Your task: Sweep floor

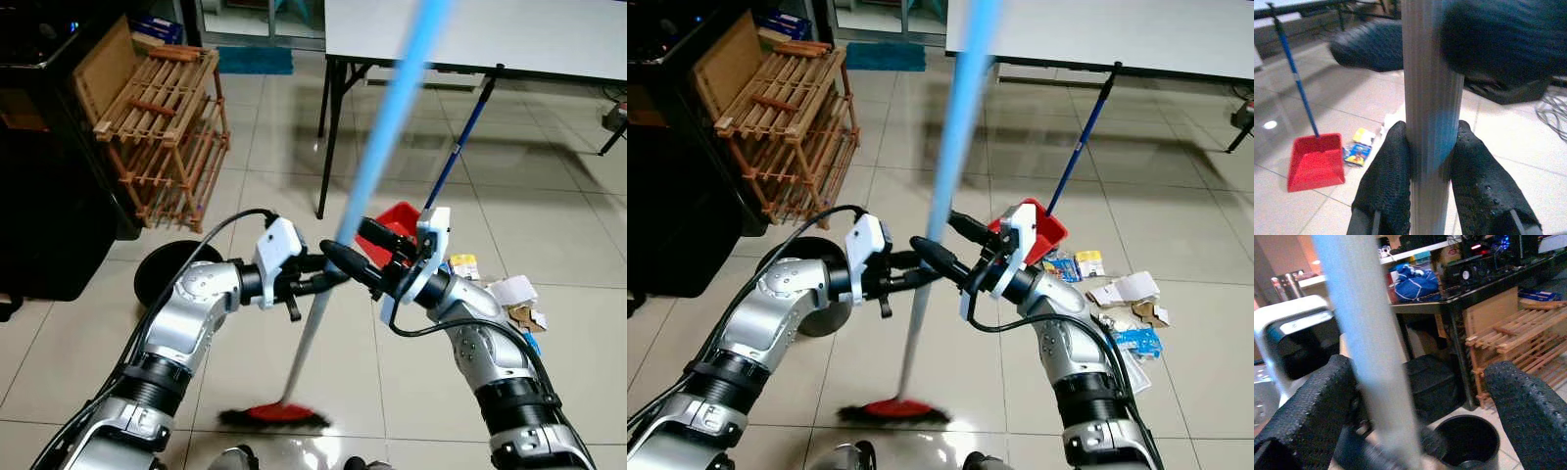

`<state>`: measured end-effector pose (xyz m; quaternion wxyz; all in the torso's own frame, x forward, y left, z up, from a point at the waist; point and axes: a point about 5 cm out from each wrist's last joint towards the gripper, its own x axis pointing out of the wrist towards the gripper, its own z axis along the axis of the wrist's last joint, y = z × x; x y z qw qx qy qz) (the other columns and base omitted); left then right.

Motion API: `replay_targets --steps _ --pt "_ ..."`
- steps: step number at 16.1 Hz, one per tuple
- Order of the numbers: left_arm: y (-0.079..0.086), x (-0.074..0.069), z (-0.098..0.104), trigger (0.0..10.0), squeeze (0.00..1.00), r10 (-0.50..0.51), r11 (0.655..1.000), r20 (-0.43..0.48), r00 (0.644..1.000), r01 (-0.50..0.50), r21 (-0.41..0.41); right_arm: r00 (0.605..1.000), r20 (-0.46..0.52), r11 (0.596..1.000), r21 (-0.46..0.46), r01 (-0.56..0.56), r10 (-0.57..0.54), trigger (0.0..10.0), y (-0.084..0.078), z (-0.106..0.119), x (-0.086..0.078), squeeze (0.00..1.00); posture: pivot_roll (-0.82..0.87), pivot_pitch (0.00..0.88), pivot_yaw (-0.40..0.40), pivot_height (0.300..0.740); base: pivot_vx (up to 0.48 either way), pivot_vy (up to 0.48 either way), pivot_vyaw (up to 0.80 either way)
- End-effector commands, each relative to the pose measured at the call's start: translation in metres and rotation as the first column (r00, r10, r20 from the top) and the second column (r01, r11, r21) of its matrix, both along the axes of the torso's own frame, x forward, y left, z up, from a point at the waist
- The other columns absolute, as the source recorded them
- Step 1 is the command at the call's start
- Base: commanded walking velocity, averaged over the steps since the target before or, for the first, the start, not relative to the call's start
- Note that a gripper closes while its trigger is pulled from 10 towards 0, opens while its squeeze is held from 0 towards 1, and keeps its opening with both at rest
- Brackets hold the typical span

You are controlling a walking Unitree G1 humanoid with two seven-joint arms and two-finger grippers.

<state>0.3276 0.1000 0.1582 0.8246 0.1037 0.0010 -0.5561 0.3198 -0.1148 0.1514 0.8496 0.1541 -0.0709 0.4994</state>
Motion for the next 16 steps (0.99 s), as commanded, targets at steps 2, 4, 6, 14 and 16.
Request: replay_targets --steps 2,4,6,14,16 --pt "-0.005 0.005 0.013 10.0 0.0 0.017 1.0 0.067 0.998 -0.015 -0.026 0.999 0.009 0.999 0.017 -0.04 0.04 10.0 0.005 0.002 -0.005 0.0 0.05 0.163 -0.051 0.74 0.0 0.0 0.0" --pt "-0.004 0.009 0.014 10.0 0.0 0.048 0.999 0.085 0.995 -0.046 -0.027 1.0 0.007 1.0 0.017 -0.022 0.022 10.0 0.003 0.002 -0.004 0.0 0.05 0.165 -0.051 0.74 0.0 0.0 0.0" --pt "0.002 0.022 0.021 10.0 0.0 0.186 0.983 0.151 0.971 -0.182 -0.04 0.994 -0.007 0.994 -0.007 0.105 -0.105 10.0 -0.01 0.0 0.006 0.0 0.06 0.176 -0.053 0.74 0.0 0.0 0.0" --pt "0.037 0.049 0.021 10.0 0.0 0.599 0.782 0.3 0.742 -0.623 -0.021 0.924 -0.043 0.923 -0.084 0.376 -0.381 10.0 -0.028 -0.015 0.019 0.0 0.06 0.193 -0.048 0.74 0.0 0.0 0.0" --pt "0.049 0.053 0.015 10.0 0.0 0.691 0.671 0.367 0.623 -0.742 -0.004 0.822 -0.046 0.816 -0.169 0.553 -0.567 10.0 -0.043 -0.023 0.029 0.0 0.06 0.194 -0.049 0.74 0.0 0.0 0.0"
